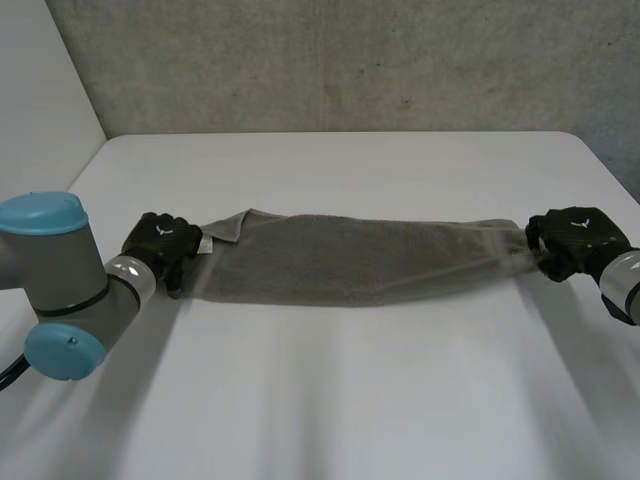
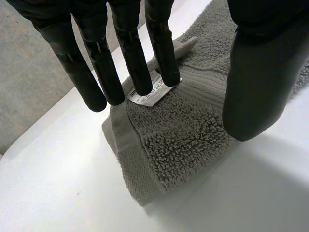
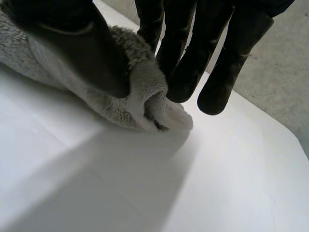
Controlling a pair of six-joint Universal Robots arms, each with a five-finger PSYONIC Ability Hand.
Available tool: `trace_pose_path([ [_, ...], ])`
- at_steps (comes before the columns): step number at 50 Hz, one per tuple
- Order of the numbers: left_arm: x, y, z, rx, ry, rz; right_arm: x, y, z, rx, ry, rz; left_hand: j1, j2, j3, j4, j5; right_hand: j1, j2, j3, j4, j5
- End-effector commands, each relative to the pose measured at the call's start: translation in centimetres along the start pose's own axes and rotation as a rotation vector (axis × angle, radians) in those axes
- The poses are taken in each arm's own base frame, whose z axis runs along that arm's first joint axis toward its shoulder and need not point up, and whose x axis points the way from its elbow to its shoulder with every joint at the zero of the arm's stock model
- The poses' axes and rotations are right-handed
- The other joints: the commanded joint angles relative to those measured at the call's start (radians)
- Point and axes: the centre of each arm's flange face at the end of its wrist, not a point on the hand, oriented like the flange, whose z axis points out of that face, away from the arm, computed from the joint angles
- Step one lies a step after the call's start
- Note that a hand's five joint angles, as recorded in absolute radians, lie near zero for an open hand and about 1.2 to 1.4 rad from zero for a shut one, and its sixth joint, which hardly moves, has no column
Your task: Fold the towel.
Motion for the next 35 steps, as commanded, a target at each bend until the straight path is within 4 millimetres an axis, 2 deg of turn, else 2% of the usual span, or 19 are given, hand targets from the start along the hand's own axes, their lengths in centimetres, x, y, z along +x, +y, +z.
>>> trace_pose_path([
  [1, 0.1, 0.0, -0.1, -0.001, 0.002, 0.000, -0.1, 0.0, 0.0, 0.006, -0.017, 0.025, -0.088, -0.087, -0.087, -0.089, -0.261, -0.218, -0.301, -0.292, -0.291, -0.196],
  [11, 0.2, 0.2, -0.4, -0.008, 0.009, -0.002, -0.4, 1.7, 0.8, -0.039, -0.030, 0.042, -0.091, -0.090, -0.090, -0.091, -0.264, -0.497, -0.580, -0.571, -0.569, -0.475],
  [25, 0.3, 0.2, -0.4, -0.009, 0.009, -0.002, -0.7, 2.6, 1.1, -0.060, -0.039, 0.033, -0.091, -0.090, -0.090, -0.091, -0.264, -0.509, -0.592, -0.583, -0.581, -0.487],
  [26, 0.3, 0.3, -0.5, -0.010, 0.010, -0.002, -0.7, 2.7, 1.1, -0.063, -0.039, 0.024, -0.091, -0.090, -0.090, -0.091, -0.264, -0.483, -0.565, -0.557, -0.555, -0.461],
  [27, 0.3, 0.3, -0.5, -0.011, 0.010, -0.002, -0.8, 2.7, 1.1, -0.065, -0.040, 0.013, -0.091, -0.090, -0.090, -0.091, -0.264, -0.337, -0.420, -0.411, -0.410, -0.315],
  [28, 0.3, 0.3, -0.5, -0.011, 0.010, -0.002, -0.8, 2.7, 1.1, -0.065, -0.040, 0.013, -0.091, -0.090, -0.090, -0.091, -0.264, -0.336, -0.418, -0.409, -0.408, -0.314],
  [30, 0.3, 0.3, -0.5, -0.013, 0.010, -0.002, -0.7, 2.8, 1.1, -0.070, -0.041, -0.005, -0.094, -0.093, -0.093, -0.094, -0.267, 0.192, 0.109, 0.118, 0.120, 0.214],
  [35, 0.4, 0.3, -0.7, -0.015, 0.012, -0.002, -0.1, 2.1, 1.0, -0.060, -0.016, -0.025, -0.097, -0.096, -0.095, -0.097, -0.270, 0.195, 0.112, 0.121, 0.122, 0.217],
])
